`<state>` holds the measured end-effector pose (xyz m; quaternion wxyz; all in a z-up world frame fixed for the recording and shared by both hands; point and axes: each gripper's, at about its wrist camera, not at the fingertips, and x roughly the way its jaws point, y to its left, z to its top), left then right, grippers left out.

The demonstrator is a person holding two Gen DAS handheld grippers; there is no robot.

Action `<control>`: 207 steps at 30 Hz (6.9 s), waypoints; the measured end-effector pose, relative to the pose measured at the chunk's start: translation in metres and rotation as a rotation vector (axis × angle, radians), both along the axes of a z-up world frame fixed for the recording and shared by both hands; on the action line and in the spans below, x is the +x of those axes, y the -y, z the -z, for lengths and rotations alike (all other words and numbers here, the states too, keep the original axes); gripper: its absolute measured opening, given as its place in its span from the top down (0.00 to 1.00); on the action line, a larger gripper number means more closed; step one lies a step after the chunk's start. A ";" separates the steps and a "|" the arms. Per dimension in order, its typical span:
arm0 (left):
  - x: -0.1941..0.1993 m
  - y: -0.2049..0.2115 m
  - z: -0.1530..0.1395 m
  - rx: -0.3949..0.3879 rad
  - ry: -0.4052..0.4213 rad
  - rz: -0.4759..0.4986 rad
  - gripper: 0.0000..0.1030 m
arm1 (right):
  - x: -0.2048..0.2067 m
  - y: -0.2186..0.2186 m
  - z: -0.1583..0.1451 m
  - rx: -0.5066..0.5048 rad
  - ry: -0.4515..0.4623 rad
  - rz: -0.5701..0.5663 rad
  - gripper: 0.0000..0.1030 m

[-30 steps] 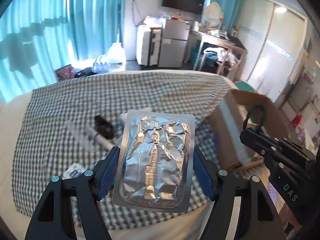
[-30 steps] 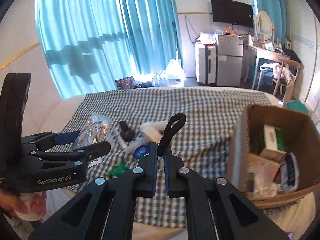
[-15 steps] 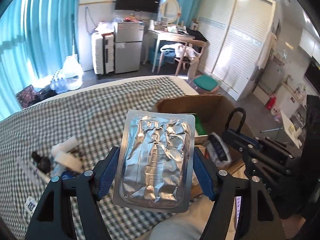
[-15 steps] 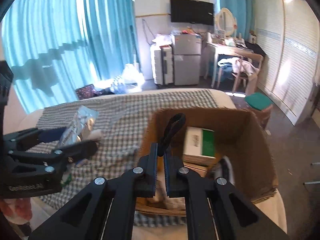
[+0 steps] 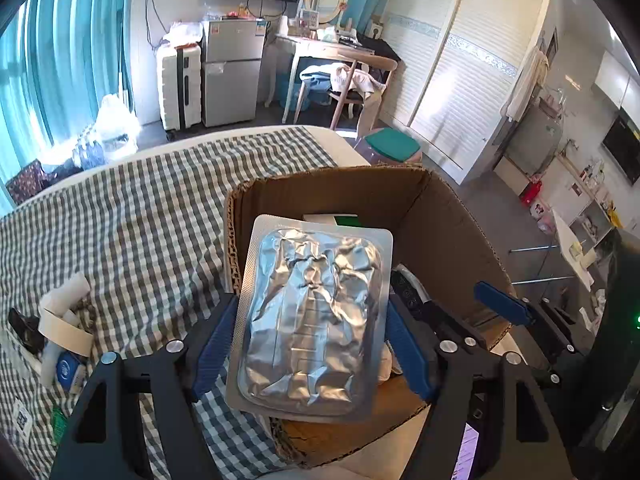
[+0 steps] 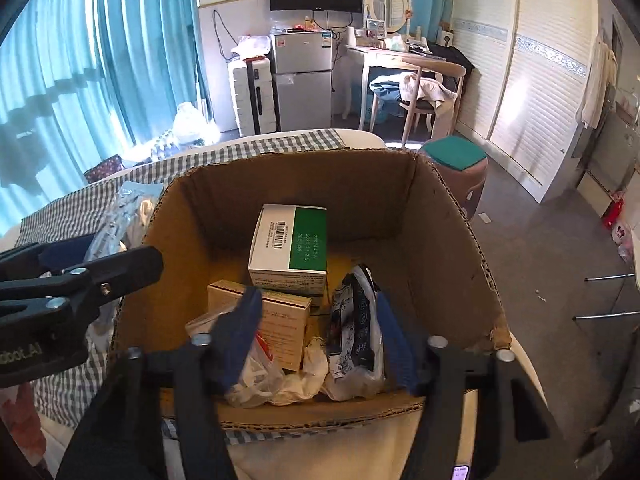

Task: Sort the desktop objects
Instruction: 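Open both tools to drop the blister pack and hair tie into the box, then move both open tools back over the remaining items on the bed, then grasp the white-blue snack sachet with the left tool while the right tool grasps the white tape roll, then lift the sachet and tape roll and carry them over the cardboard box, then open both tools to drop the sachet and tape roll into the box, then move both open tools back over the remaining items on the bed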

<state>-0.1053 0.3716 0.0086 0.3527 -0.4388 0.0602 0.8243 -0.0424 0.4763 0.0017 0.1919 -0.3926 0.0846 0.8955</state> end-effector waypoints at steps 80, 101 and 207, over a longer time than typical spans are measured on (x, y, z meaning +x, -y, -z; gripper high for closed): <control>-0.091 0.407 0.199 -0.277 0.124 -0.392 0.00 | -0.219 0.286 0.123 -0.099 0.121 -0.757 0.60; -0.050 0.405 0.134 -0.146 0.072 -0.357 0.61 | -0.144 0.257 0.034 -0.262 -0.053 -0.629 0.73; 0.004 0.380 0.119 -0.214 0.018 -0.665 0.00 | -0.066 0.287 0.088 -0.231 0.089 -0.624 0.41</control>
